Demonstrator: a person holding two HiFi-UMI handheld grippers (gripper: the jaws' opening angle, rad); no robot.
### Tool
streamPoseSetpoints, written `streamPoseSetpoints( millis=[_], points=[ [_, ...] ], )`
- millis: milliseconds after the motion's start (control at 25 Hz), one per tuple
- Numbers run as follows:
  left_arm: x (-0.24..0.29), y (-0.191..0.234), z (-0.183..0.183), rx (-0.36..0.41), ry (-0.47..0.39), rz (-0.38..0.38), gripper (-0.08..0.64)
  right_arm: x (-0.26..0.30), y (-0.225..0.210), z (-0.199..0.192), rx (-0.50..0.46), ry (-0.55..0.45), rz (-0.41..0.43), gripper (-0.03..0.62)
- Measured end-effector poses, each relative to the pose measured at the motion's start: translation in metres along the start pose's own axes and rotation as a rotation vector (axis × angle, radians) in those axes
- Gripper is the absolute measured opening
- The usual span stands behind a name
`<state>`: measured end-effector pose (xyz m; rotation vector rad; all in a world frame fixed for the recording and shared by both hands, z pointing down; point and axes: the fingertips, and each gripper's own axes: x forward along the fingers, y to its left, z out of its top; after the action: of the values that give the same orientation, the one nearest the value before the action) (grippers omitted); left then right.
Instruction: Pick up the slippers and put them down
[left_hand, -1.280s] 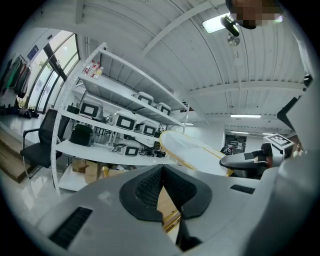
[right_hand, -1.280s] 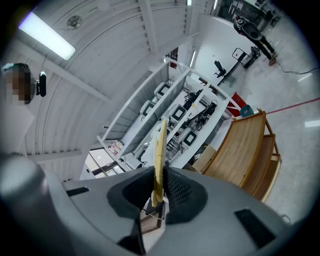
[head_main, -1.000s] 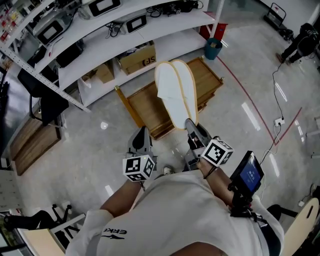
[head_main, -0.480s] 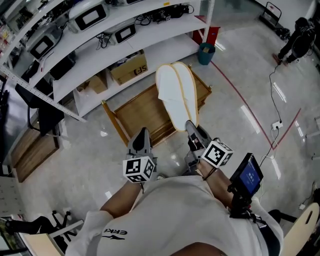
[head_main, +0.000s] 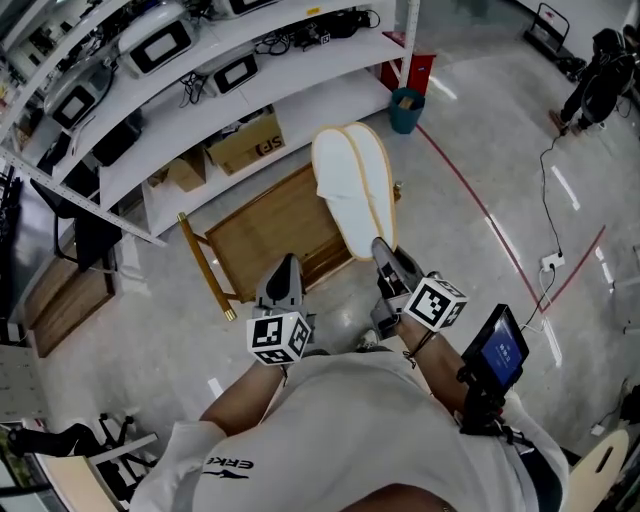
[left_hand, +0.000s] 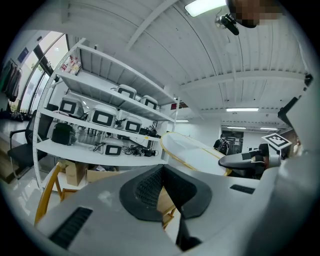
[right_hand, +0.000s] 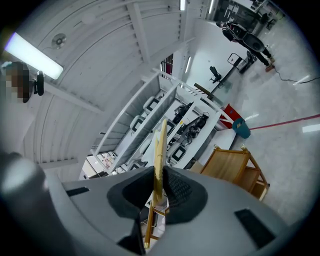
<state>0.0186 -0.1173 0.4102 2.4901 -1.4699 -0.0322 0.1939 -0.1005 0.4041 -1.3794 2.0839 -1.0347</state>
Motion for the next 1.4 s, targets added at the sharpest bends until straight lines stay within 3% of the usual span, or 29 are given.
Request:
streamPoseSetpoints(
  millis=[480, 960, 1400],
  points=[
    [0.053, -0.026, -0.008, 0.008, 0.037, 0.012, 0.003, 0.013, -0.05, 0.043, 0.017, 0.021, -0.019, 0.057],
    [0.129, 0.014, -0.002, -0.022, 0.046, 0.004, 0.003, 0.079, -0.086, 0.052, 0.017, 0.07, -0.09, 0.057],
    [0.161, 0.053, -0.013, -0.055, 0.075, 0.007, 0.003, 0.126, -0.122, 0.035, 0.035, 0.129, -0.163, 0.057]
  ],
)
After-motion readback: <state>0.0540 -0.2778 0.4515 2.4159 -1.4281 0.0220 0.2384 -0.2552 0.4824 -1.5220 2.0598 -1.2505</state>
